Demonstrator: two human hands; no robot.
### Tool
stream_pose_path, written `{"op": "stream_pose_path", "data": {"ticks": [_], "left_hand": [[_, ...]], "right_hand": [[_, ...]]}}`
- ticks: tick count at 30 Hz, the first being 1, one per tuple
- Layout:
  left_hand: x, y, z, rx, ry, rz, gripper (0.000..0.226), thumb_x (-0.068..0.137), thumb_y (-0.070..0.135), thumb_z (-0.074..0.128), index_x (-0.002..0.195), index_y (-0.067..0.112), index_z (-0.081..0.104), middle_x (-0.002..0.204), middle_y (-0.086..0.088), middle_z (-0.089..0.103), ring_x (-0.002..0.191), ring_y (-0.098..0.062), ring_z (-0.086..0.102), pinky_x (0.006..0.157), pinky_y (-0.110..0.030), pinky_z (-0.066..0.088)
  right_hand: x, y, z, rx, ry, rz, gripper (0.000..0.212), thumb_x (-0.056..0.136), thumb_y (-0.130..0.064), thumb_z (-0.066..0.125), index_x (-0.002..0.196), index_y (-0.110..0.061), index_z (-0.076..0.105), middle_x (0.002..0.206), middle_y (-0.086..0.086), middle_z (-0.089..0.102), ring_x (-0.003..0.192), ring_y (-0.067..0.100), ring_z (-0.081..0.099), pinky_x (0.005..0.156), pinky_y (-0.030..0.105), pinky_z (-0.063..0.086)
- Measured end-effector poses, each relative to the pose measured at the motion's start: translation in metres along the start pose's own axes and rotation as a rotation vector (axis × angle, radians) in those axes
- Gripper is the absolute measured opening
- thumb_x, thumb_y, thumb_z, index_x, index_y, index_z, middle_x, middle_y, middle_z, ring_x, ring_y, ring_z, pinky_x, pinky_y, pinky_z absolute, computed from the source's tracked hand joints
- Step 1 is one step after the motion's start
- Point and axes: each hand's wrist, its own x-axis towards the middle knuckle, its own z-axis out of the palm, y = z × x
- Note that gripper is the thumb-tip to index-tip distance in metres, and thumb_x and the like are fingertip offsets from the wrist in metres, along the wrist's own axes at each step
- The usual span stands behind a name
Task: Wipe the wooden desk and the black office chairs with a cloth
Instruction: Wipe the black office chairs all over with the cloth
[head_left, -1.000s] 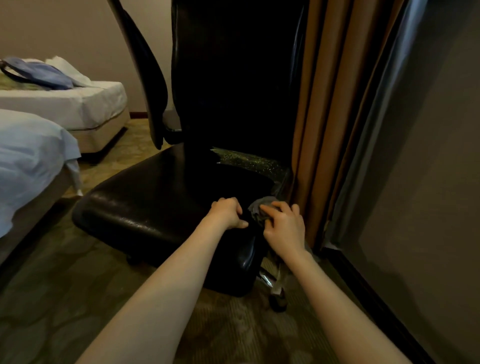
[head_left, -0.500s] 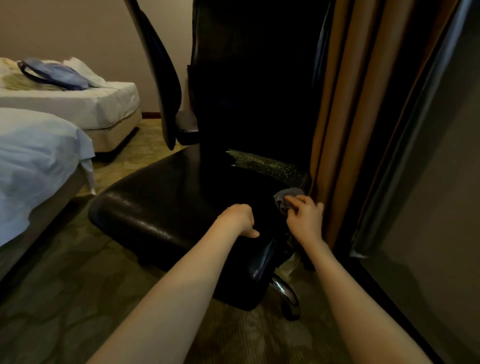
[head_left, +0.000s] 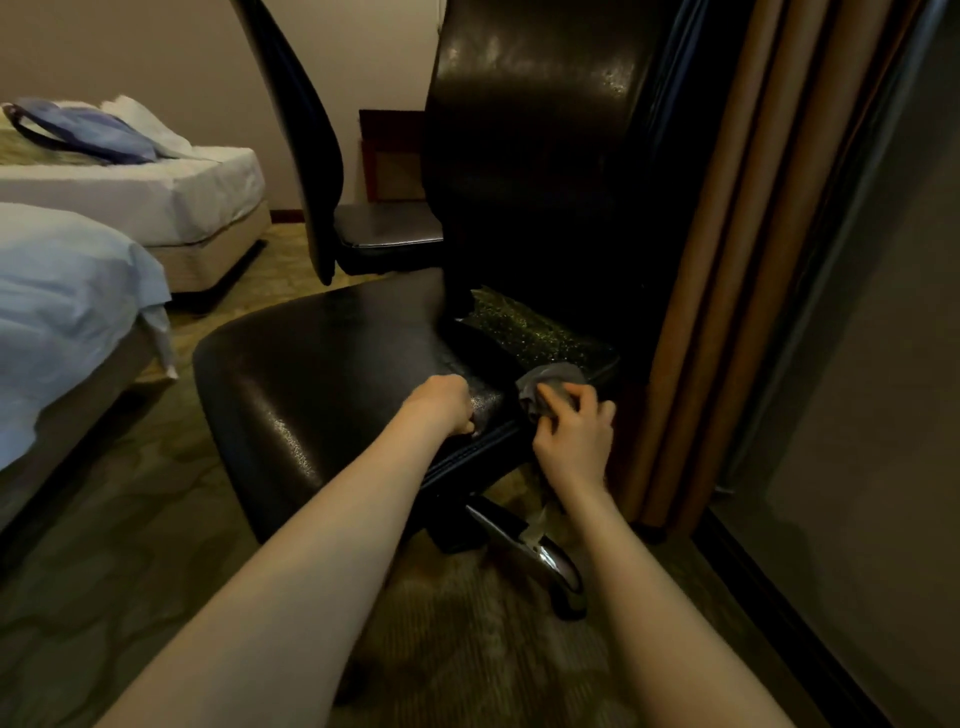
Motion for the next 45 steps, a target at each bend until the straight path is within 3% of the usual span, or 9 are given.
{"op": "stream_pose_path", "data": {"ticks": [7, 11, 16, 19, 24, 28, 33, 38, 45], "left_hand": [[-0.004, -0.007, 0.011, -0.11, 0.067, 0.016, 0.021, 0.091, 0.012, 0.055, 0.109, 0.003, 0.062, 0.115, -0.014, 0.06, 0.107, -0.03, 0.055, 0.09, -0.037, 0.045], [-0.005, -0.019, 0.009, -0.273, 0.104, -0.01, 0.017, 0.09, 0.01, 0.053, 0.1, 0.007, 0.067, 0.114, -0.012, 0.063, 0.108, -0.028, 0.057, 0.09, -0.032, 0.044], [-0.005, -0.027, 0.003, -0.424, 0.019, -0.004, 0.021, 0.088, 0.008, 0.055, 0.08, 0.025, 0.063, 0.111, -0.007, 0.065, 0.091, -0.018, 0.059, 0.081, -0.028, 0.048], [-0.011, -0.028, -0.001, -0.473, -0.021, -0.013, 0.022, 0.089, 0.013, 0.054, 0.072, 0.024, 0.064, 0.092, -0.001, 0.062, 0.085, -0.016, 0.052, 0.082, -0.03, 0.046], [-0.025, -0.018, -0.008, -0.189, 0.012, 0.006, 0.02, 0.084, 0.003, 0.042, 0.066, 0.013, 0.043, 0.068, -0.002, 0.04, 0.069, -0.02, 0.038, 0.062, -0.029, 0.028], [-0.033, -0.015, -0.007, -0.162, -0.038, 0.044, 0.033, 0.09, -0.001, 0.034, 0.059, 0.011, 0.032, 0.08, -0.012, 0.043, 0.076, -0.022, 0.039, 0.064, -0.03, 0.028], [-0.041, -0.021, -0.003, -0.299, -0.061, 0.009, 0.031, 0.092, 0.002, 0.034, 0.064, 0.015, 0.032, 0.067, -0.005, 0.036, 0.057, -0.014, 0.03, 0.049, -0.022, 0.024], [-0.045, -0.024, -0.004, -0.407, -0.07, 0.012, 0.029, 0.09, 0.002, 0.035, 0.065, 0.016, 0.032, 0.069, -0.006, 0.033, 0.059, -0.015, 0.024, 0.055, -0.03, 0.021], [-0.059, -0.023, -0.008, -0.451, -0.121, 0.013, 0.034, 0.089, 0.003, 0.035, 0.062, 0.019, 0.024, 0.064, -0.002, 0.024, 0.056, -0.014, 0.017, 0.058, -0.031, 0.016]], "right_hand": [[0.0, -0.006, 0.005, 0.137, 0.097, 0.215, 0.04, 0.088, -0.008, 0.055, 0.126, -0.02, 0.06, 0.13, 0.011, 0.045, 0.113, 0.037, 0.038, 0.091, 0.044, 0.037], [-0.045, -0.026, 0.014, 0.206, 0.096, 0.016, 0.039, 0.082, -0.002, 0.061, 0.119, -0.014, 0.066, 0.117, 0.016, 0.054, 0.097, 0.036, 0.044, 0.084, 0.039, 0.04], [-0.014, -0.028, -0.01, 0.135, -0.002, -0.027, 0.037, 0.09, -0.012, 0.053, 0.124, -0.02, 0.062, 0.124, 0.006, 0.051, 0.108, 0.03, 0.04, 0.092, 0.038, 0.038], [-0.018, -0.028, -0.011, 0.02, -0.091, -0.134, 0.038, 0.088, -0.013, 0.055, 0.124, -0.021, 0.062, 0.125, 0.008, 0.049, 0.108, 0.032, 0.04, 0.087, 0.045, 0.043], [-0.077, -0.006, 0.001, 0.107, -0.062, -0.385, 0.042, 0.076, -0.011, 0.057, 0.116, -0.014, 0.065, 0.111, 0.012, 0.052, 0.091, 0.027, 0.042, 0.073, 0.039, 0.049], [-0.104, 0.017, -0.003, 0.02, -0.13, -0.595, 0.036, 0.081, -0.021, 0.048, 0.111, -0.015, 0.067, 0.111, 0.009, 0.05, 0.089, 0.022, 0.038, 0.067, 0.037, 0.05], [-0.093, -0.005, -0.009, 0.132, 0.012, -0.47, 0.037, 0.082, -0.019, 0.047, 0.114, -0.012, 0.066, 0.11, 0.014, 0.056, 0.088, 0.023, 0.041, 0.069, 0.037, 0.049], [-0.106, -0.033, 0.011, 0.149, -0.007, -0.516, 0.039, 0.081, -0.018, 0.047, 0.12, -0.017, 0.054, 0.114, 0.008, 0.044, 0.088, 0.025, 0.041, 0.072, 0.037, 0.048], [-0.126, 0.026, 0.002, -0.104, -0.149, -0.558, 0.041, 0.062, -0.008, 0.08, 0.102, -0.014, 0.071, 0.102, 0.013, 0.06, 0.089, 0.026, 0.039, 0.059, 0.045, 0.053]]}}
